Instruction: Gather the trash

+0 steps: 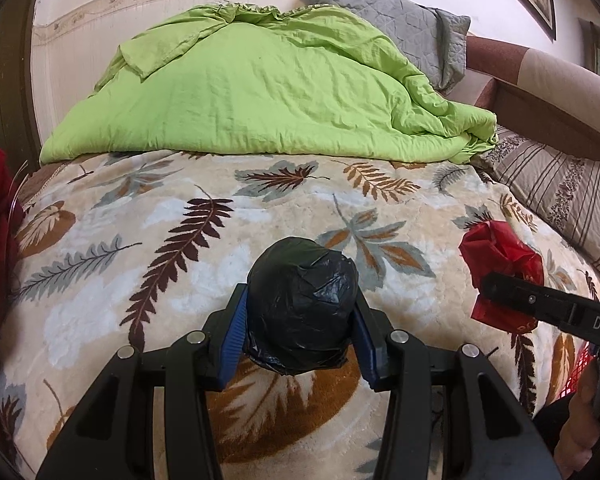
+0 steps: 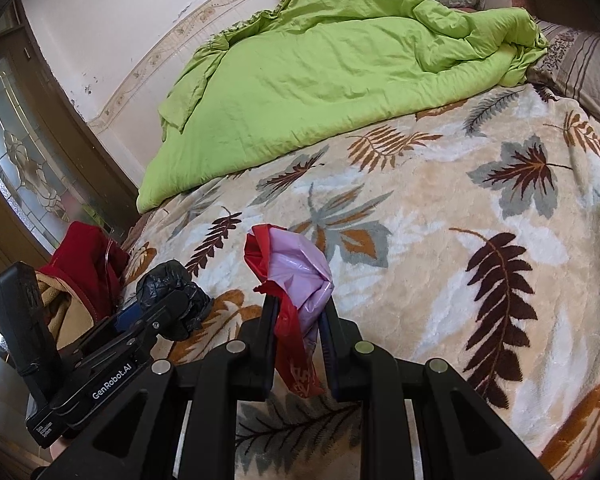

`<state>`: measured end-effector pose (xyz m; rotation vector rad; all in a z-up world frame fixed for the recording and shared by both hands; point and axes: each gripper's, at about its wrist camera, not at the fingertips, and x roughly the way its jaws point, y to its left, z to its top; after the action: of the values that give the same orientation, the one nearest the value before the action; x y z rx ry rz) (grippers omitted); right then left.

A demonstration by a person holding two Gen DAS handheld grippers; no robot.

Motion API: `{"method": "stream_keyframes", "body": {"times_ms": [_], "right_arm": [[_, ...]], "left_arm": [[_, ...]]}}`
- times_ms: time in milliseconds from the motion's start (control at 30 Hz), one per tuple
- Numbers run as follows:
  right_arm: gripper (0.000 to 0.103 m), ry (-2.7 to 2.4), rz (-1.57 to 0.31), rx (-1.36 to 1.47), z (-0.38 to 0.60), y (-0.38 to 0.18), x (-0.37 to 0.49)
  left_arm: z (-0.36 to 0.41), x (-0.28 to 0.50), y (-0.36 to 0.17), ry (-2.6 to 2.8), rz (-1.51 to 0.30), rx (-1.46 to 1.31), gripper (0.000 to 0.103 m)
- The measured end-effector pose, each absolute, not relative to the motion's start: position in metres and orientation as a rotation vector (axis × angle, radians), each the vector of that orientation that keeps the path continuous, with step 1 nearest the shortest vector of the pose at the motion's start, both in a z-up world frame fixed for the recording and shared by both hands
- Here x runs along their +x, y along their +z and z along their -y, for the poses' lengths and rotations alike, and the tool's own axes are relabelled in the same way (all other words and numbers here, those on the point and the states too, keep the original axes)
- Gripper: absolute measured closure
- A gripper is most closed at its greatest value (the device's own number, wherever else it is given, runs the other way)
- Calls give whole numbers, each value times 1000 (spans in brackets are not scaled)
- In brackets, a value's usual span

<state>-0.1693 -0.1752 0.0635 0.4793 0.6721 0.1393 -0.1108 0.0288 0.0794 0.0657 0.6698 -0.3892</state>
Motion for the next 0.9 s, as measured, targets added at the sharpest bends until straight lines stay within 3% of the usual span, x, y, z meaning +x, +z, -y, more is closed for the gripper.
{"method": "stream_keyframes", "body": {"times_ms": [433,900], "right_arm": [[82,135,-633,515,185,73,-189],[82,2,-541,543,259,125,-312]], "left_arm": [[-7,-132,90,-451,-666,96,57],[100,-222,146,-703,-545,246,56]]}}
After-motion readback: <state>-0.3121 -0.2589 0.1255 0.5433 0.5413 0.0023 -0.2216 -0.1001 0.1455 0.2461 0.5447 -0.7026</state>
